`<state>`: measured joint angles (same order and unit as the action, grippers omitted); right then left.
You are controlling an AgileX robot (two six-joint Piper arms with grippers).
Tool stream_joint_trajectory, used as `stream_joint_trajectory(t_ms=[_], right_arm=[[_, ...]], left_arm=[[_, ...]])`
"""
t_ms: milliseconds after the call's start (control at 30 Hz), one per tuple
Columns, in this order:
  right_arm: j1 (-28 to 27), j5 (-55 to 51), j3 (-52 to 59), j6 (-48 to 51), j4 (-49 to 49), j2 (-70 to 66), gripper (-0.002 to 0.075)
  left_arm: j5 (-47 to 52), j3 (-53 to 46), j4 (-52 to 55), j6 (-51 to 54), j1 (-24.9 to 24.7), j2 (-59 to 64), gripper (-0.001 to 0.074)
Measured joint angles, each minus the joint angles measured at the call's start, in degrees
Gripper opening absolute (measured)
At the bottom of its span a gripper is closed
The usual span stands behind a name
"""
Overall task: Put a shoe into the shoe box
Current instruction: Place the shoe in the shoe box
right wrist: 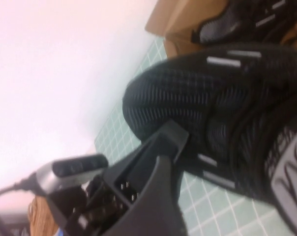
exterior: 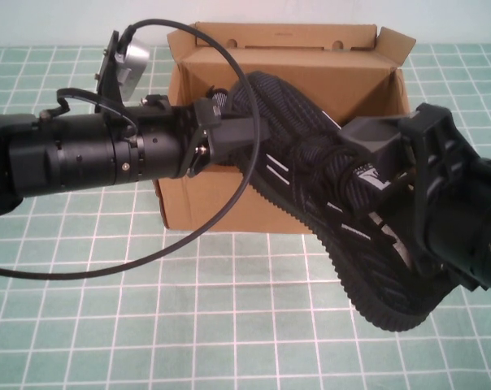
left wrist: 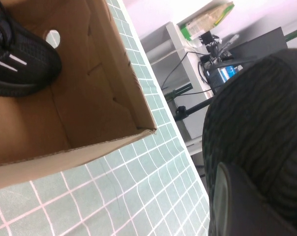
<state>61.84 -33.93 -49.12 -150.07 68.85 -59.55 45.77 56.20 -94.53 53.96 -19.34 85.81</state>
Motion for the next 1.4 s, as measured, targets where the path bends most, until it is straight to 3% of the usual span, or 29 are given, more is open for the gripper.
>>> stream_joint_trajectory(t_ms=[367, 933, 1167, 1267, 1333, 1400], right_arm=[[0.0, -2.08, 0.19, -10.31, 12.36, -0.13, 0.0616], [0.0, 0.07, 0.22, -13.31, 14.58, -5.35, 0.0616], [0.0, -0.05, 0.22, -18.35, 22.09, -8.08, 0.0614], [0.0, -0.05, 0.22, -20.48, 25.87, -8.33, 0.0563], [0.0, -0.05, 0.22, -21.44, 26.62, -8.33, 0.0484], [0.0, -0.05, 0.22, -21.7, 26.74, -8.37, 0.0347]], left_arm=[[0.55, 0.0, -0.21, -0.22, 0.0, 0.0, 0.0144], [-0.02, 0.0, -0.07, -0.31, 0.0, 0.0, 0.0143], [-0.02, 0.0, 0.04, -0.31, 0.0, 0.0, 0.0143], [-0.02, 0.0, 0.04, -0.31, 0.0, 0.0, 0.0143], [-0.02, 0.0, -0.17, -0.31, 0.0, 0.0, 0.0142], [-0.02, 0.0, -0.68, -0.31, 0.0, 0.0, 0.0141]])
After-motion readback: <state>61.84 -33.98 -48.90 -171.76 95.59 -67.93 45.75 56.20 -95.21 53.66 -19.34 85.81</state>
